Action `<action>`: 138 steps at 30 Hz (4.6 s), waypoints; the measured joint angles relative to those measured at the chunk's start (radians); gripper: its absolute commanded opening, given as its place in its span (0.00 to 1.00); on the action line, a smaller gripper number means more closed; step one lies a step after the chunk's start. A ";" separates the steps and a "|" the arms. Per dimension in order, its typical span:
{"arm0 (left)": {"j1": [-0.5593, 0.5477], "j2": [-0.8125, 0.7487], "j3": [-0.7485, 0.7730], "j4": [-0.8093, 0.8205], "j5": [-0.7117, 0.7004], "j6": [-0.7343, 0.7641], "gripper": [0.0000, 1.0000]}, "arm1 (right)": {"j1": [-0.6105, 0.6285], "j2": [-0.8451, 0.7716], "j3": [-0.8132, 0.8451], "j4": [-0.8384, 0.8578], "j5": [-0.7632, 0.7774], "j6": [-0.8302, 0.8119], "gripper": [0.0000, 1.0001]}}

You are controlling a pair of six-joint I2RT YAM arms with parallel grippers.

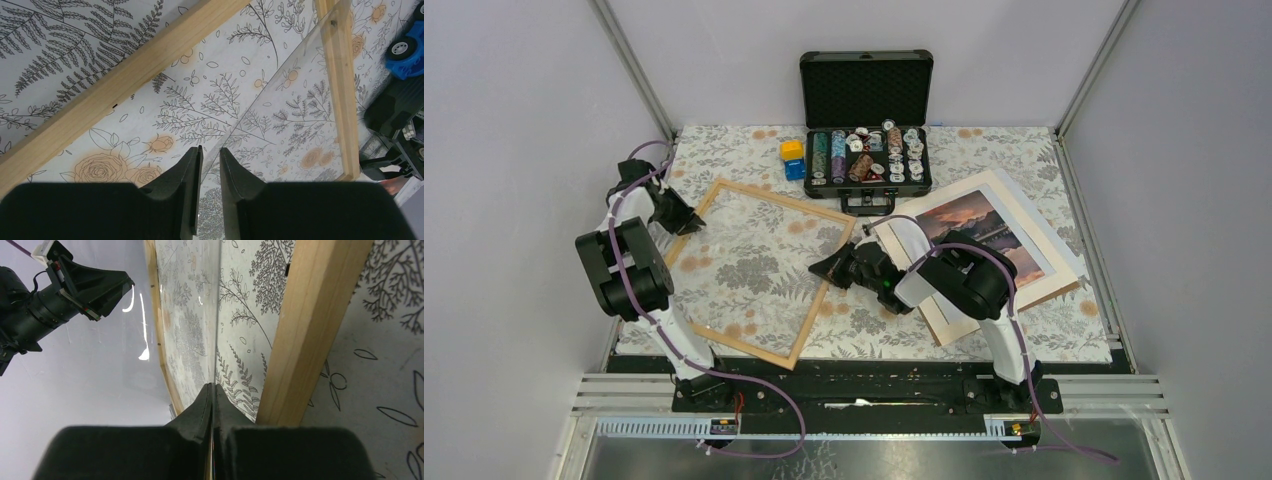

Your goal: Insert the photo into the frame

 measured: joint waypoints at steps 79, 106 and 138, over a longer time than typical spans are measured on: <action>0.011 -0.174 0.007 -0.106 -0.042 -0.006 0.23 | 0.048 -0.136 -0.014 -0.088 0.000 -0.013 0.00; 0.011 -0.155 0.013 -0.095 -0.025 -0.013 0.22 | 0.043 -0.134 -0.007 -0.089 0.001 -0.012 0.00; 0.012 -0.129 0.028 -0.094 -0.011 -0.021 0.20 | 0.035 -0.111 0.000 -0.088 0.000 -0.021 0.00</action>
